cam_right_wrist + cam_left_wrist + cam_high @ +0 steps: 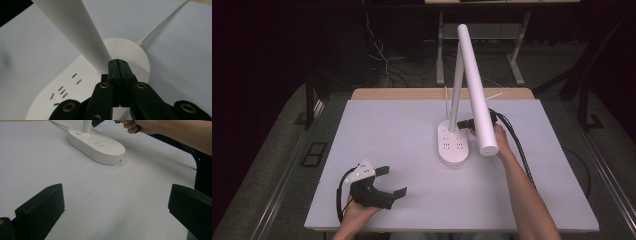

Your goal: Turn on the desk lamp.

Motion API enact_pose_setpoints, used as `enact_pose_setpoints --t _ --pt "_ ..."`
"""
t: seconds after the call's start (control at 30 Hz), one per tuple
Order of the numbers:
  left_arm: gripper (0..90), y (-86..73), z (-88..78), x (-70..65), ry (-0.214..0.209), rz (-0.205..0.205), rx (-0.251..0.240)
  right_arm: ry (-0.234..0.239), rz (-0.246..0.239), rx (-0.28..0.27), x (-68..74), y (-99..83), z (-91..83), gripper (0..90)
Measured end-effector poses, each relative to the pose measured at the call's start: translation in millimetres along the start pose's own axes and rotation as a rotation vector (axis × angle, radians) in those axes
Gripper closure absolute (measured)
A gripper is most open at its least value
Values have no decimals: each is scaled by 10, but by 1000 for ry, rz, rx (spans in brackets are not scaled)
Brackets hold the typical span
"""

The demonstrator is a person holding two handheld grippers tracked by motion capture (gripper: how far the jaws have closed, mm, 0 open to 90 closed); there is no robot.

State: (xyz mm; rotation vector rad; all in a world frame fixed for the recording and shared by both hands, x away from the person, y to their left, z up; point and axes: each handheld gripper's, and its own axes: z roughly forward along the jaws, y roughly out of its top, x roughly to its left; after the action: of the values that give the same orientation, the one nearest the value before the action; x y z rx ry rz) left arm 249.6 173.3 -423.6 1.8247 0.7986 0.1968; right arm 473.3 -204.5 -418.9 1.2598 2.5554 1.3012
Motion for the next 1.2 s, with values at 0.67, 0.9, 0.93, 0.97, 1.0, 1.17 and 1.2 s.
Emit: enact_pose_setpoints --t 0.67,0.9,0.93,0.97,1.0,1.17,1.2 --pt "0 4 -1 6 -7 0 -4 -33 6 -12 -6 -48 68 900" --pt "0 3 -7 4 -4 3 -5 -38 7 -18 -5 -66 70 900" --pt "0 2 -7 5 -4 2 -4 -41 6 -17 -1 -67 71 900" --pt "0 2 -6 2 -4 0 -4 -45 6 -17 5 -72 72 900" --pt "0 2 -6 2 -4 0 -4 -45 6 -17 5 -72 72 900" --pt "0 3 0 -7 -8 3 -2 -37 21 -44 4 -115 68 900" --pt "0 3 1 -10 -9 3 -2 -37 23 -46 4 -120 64 900"
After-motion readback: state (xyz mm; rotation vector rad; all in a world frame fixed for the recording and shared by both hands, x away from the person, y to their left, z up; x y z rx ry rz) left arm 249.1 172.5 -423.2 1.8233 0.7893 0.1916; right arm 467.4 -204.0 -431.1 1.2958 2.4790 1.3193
